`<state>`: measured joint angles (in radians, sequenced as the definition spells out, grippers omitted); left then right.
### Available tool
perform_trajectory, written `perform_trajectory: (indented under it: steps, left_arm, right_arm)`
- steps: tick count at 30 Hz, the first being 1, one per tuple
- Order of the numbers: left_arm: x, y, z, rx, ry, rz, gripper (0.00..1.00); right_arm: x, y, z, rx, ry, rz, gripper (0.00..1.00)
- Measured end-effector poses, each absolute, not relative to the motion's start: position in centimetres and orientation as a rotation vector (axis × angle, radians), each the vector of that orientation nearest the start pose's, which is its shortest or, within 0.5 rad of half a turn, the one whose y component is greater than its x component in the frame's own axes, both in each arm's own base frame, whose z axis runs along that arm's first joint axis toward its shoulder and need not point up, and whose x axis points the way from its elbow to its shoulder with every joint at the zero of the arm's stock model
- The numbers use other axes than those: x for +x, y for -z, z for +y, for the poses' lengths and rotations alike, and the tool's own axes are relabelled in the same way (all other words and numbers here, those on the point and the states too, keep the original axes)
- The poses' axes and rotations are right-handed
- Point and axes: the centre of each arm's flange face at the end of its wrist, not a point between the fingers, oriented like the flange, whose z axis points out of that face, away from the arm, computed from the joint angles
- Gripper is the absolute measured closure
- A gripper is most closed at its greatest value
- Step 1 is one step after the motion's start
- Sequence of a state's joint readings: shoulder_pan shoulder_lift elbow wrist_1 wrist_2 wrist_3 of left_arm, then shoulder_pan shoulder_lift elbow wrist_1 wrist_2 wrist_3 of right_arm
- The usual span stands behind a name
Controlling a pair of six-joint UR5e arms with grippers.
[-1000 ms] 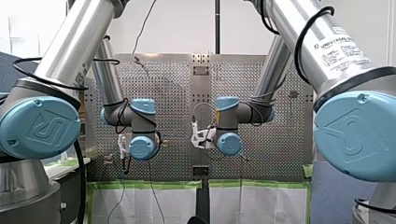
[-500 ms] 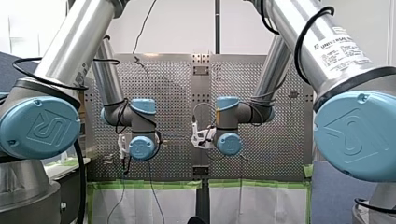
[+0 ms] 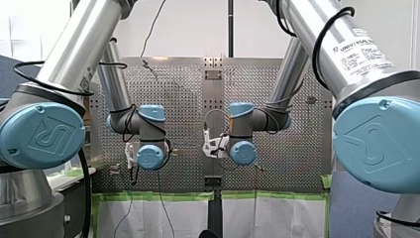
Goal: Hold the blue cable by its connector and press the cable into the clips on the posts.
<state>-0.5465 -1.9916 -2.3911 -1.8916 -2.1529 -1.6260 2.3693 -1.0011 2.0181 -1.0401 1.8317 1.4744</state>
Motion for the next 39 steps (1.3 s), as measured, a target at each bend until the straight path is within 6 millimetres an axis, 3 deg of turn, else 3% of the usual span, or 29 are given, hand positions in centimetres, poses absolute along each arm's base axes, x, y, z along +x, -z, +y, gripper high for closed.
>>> perform_trajectory:
  steps: [39]
  left_arm:
    - [28.78,-8.04,-26.7,-0.075,0.019,1.562,0.97]
  right_arm:
    - [45.76,-8.94,-29.56,1.59,-1.544,-0.811,1.0]
